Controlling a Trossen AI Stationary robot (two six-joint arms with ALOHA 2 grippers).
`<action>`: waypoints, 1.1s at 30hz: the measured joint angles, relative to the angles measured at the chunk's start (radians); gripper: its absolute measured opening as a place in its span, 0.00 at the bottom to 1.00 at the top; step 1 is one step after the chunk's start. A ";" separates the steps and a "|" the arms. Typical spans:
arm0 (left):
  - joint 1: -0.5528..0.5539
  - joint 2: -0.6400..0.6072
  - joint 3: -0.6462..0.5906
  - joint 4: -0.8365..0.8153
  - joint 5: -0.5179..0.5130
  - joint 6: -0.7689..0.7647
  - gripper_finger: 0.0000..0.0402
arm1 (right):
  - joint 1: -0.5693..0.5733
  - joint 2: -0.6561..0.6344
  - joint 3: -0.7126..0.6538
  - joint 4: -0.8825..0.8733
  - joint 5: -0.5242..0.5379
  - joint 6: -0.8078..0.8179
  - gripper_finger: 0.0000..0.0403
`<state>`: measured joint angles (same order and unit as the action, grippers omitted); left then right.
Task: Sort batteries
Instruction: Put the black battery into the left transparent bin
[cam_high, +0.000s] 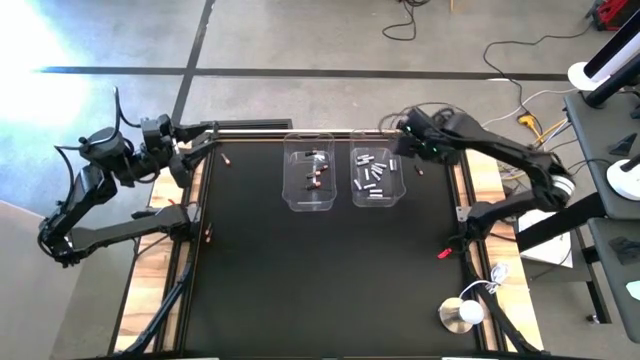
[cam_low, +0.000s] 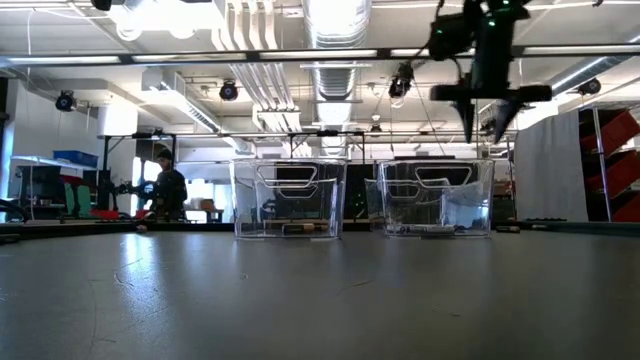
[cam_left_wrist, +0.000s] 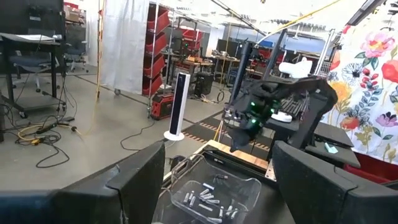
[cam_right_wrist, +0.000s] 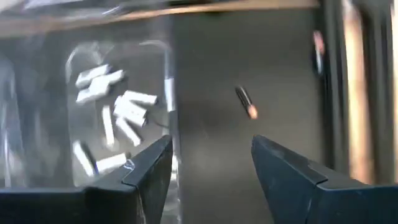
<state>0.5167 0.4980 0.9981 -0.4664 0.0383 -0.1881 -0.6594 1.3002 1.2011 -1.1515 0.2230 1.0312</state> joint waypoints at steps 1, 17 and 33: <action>0.000 0.000 0.000 0.001 0.000 0.003 0.68 | 0.000 -0.028 -0.048 0.020 0.001 0.103 0.51; 0.000 -0.003 0.000 0.000 0.058 0.013 0.68 | -0.120 -0.004 -0.401 0.355 0.033 0.841 0.54; 0.000 -0.003 0.000 0.000 0.057 0.004 0.68 | -0.245 0.185 -0.389 0.464 -0.084 0.760 0.68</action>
<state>0.5171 0.4946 0.9981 -0.4660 0.0952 -0.1841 -0.9043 1.4853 0.8120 -0.6872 0.1387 1.7910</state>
